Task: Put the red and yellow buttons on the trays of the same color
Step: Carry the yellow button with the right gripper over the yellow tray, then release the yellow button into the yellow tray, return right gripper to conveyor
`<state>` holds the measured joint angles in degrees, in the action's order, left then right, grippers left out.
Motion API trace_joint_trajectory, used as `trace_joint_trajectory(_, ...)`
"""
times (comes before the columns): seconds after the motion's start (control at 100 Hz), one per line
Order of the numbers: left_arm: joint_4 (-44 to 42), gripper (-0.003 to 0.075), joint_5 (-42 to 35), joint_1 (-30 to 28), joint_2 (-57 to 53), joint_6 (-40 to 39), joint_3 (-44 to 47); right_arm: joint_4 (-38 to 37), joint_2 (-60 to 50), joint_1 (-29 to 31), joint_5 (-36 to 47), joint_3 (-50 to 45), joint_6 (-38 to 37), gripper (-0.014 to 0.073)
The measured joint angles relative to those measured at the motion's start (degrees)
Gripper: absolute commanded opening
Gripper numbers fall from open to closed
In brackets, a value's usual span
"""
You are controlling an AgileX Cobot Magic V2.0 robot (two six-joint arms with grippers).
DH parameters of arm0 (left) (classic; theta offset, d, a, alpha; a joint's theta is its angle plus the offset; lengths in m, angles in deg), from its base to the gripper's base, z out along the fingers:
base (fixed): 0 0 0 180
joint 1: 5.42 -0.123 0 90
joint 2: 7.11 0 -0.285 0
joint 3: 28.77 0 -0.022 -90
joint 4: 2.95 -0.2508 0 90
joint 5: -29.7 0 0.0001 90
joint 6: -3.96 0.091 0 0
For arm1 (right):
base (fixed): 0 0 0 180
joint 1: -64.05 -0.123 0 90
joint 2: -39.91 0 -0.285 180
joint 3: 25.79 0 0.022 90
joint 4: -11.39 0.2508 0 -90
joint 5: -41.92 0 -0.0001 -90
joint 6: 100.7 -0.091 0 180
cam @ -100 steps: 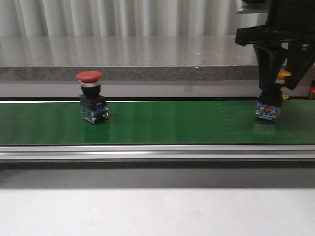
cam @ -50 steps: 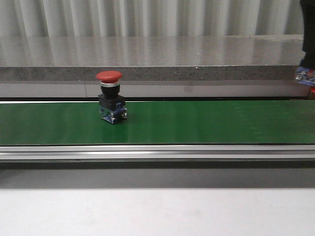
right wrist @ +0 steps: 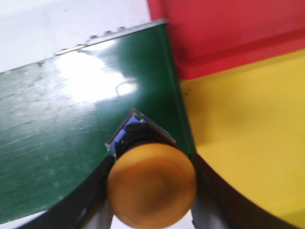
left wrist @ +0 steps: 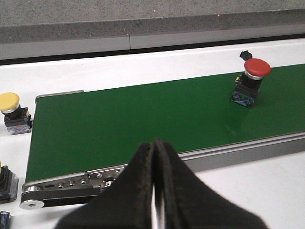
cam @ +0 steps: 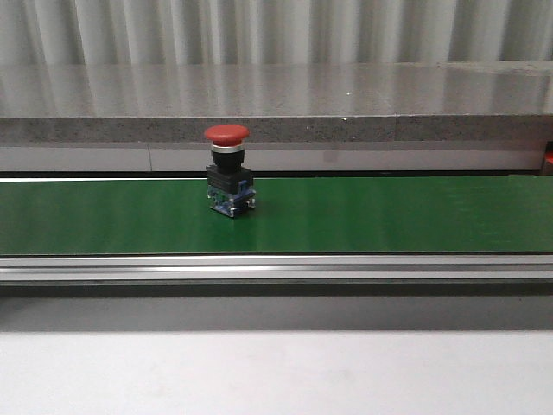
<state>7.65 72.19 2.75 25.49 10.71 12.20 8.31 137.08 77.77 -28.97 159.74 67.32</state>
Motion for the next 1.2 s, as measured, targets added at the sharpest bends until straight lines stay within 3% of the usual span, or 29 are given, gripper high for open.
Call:
trace_joint_trajectory(0.24,0.0,-0.002,0.0,0.0,0.0,0.0,0.0,-1.24,0.0,8.14,3.51,-6.48,-1.99,0.0225)
trace_joint_trajectory(0.47,0.0,-0.002,0.0,0.0,0.0,0.0,0.0,-1.28,0.0,12.34,10.23,-12.04,-2.63,0.0225)
trace_joint_trajectory(1.02,0.0,-0.002,0.1,0.0,0.0,0.0,0.0,-1.38,10.33,13.22,18.43,-13.41,-4.05,0.023)
trace_joint_trajectory(1.11,0.0,-0.002,0.1,0.0,0.0,0.0,0.0,-0.68,11.06,13.22,18.56,-13.41,-4.25,0.0297)
trace_joint_trajectory(1.2,0.0,-0.002,0.1,0.0,0.0,0.0,0.0,0.57,11.57,13.22,18.65,-13.41,-4.25,0.0454)
